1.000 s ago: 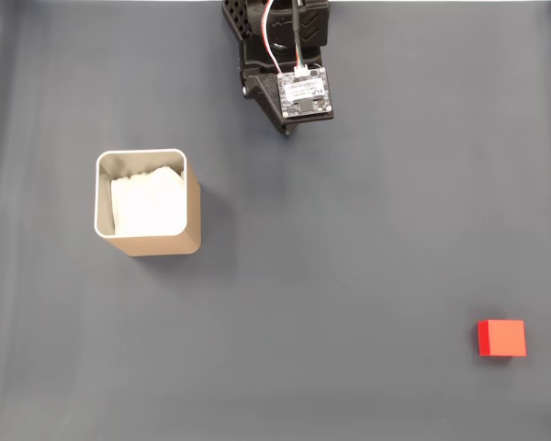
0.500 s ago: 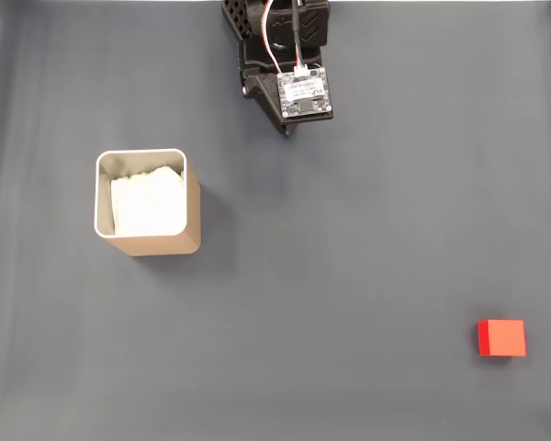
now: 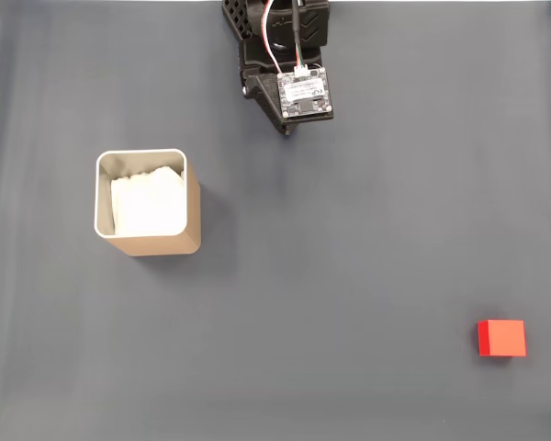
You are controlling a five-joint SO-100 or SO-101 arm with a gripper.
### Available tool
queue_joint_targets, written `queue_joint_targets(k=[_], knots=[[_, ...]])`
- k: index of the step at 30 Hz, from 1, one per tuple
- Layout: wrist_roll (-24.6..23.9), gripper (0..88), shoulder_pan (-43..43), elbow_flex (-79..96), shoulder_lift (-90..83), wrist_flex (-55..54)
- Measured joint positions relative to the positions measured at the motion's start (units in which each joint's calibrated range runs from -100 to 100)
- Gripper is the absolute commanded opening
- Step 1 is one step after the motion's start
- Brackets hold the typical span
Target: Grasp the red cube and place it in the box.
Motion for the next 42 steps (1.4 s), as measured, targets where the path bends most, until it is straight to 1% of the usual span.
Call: queue_joint_targets(k=[42], knots=[[0.0,0.2,0.5,0.0,0.0,-0.6]])
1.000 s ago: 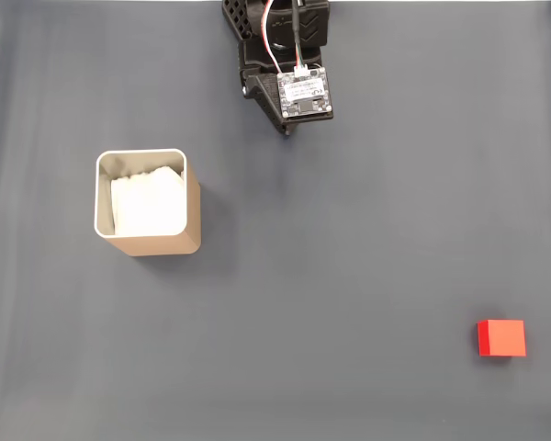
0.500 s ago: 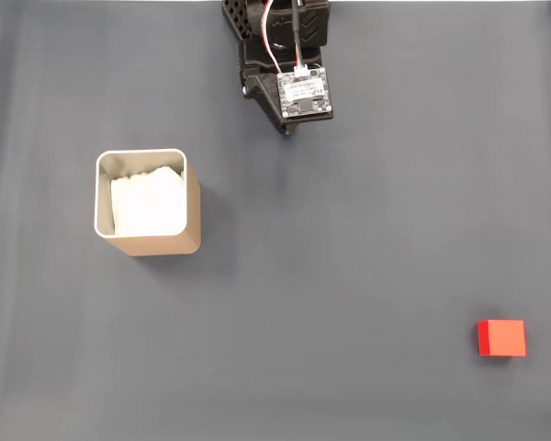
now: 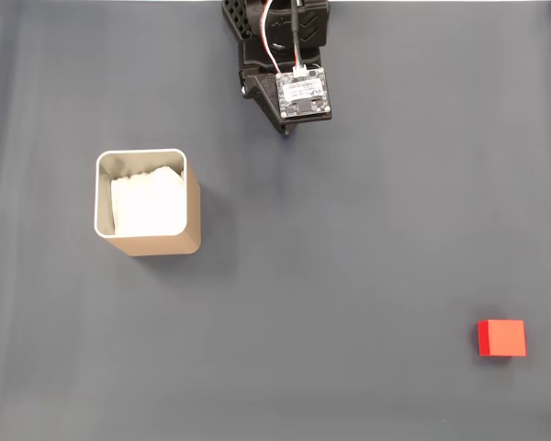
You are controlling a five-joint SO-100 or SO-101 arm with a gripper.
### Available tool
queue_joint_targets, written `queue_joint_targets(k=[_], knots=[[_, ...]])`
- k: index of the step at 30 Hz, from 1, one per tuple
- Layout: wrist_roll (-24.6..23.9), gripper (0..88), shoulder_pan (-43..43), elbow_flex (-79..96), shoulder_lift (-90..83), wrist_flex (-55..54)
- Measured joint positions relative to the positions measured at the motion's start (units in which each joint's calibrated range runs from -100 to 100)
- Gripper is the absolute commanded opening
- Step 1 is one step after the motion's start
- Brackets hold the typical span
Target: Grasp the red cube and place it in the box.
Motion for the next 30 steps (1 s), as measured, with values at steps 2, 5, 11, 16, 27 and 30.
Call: queue_joint_targets(k=[2,5,11,16,27,30], knots=[[-0.7,0.2,0.7,0.0,0.0,-3.3],[-2.0,0.2,1.2,0.0,1.1,-10.3],[-3.3,0.2,1.4,-0.1,4.5,-24.8],[-4.3,0.2,1.5,-3.0,9.3,-30.7],[-6.8,0.6,-0.5,-21.0,23.4,-31.8],[-7.0,0.2,-2.0,-26.6,27.0,-31.1]])
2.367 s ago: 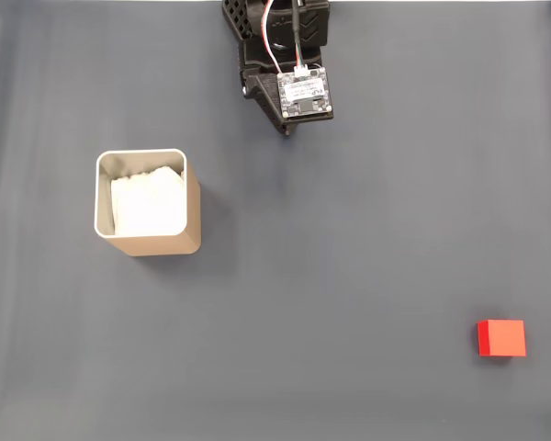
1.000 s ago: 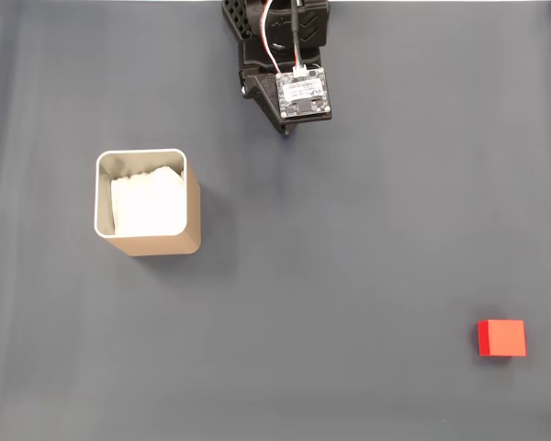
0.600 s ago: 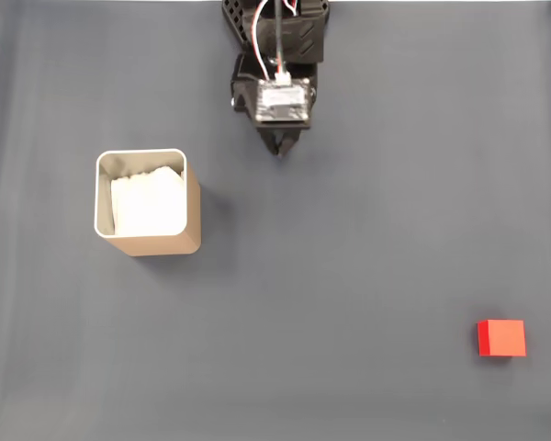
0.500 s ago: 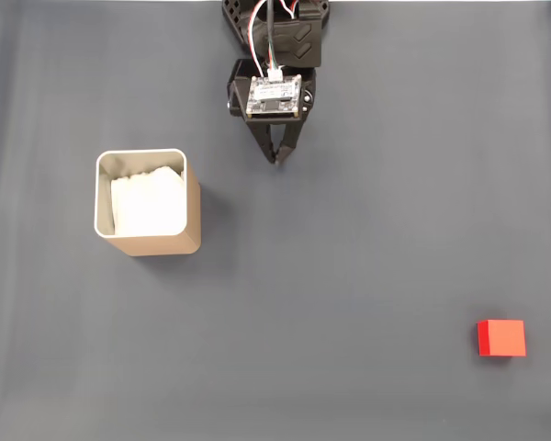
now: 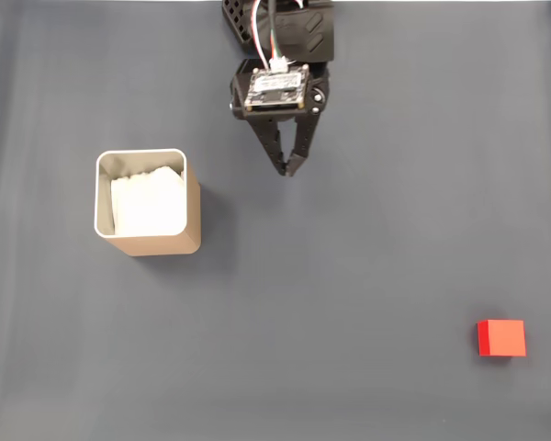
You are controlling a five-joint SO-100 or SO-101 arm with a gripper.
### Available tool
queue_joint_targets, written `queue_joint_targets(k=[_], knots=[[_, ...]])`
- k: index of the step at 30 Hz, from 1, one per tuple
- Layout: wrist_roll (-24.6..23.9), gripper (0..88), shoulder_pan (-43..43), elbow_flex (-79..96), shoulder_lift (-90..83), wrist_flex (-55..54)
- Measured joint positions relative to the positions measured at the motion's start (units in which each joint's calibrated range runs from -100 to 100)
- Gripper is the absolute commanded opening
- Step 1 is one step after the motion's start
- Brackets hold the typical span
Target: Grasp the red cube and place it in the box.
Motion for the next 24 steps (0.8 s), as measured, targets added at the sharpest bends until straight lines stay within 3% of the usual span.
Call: queue_joint_targets(k=[24], knots=[[5.0,0.2,-17.4,-23.5,24.3,5.4]])
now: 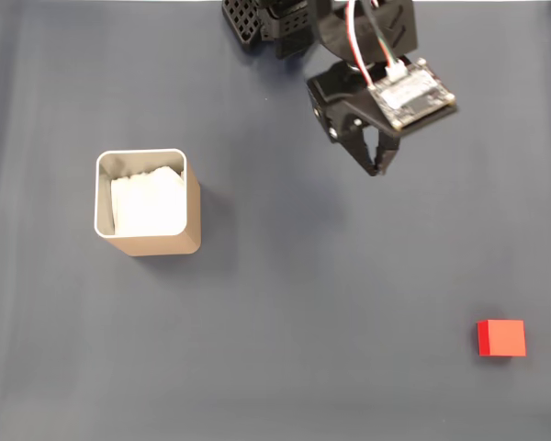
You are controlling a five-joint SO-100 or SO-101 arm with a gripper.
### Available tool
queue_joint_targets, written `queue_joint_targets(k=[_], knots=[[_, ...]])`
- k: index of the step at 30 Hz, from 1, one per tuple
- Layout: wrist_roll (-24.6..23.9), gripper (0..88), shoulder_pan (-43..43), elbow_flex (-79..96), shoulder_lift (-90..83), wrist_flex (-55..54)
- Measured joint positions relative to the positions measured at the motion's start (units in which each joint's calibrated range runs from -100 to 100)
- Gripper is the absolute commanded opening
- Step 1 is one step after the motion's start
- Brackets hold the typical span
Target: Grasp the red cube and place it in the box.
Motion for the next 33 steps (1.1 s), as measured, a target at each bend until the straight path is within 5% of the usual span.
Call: queue_joint_targets(k=[14,33], knots=[[0.4,1.4,-3.5,-15.3,22.1,-1.9],[0.8,15.2,-3.0,-34.8,48.2,-12.6]])
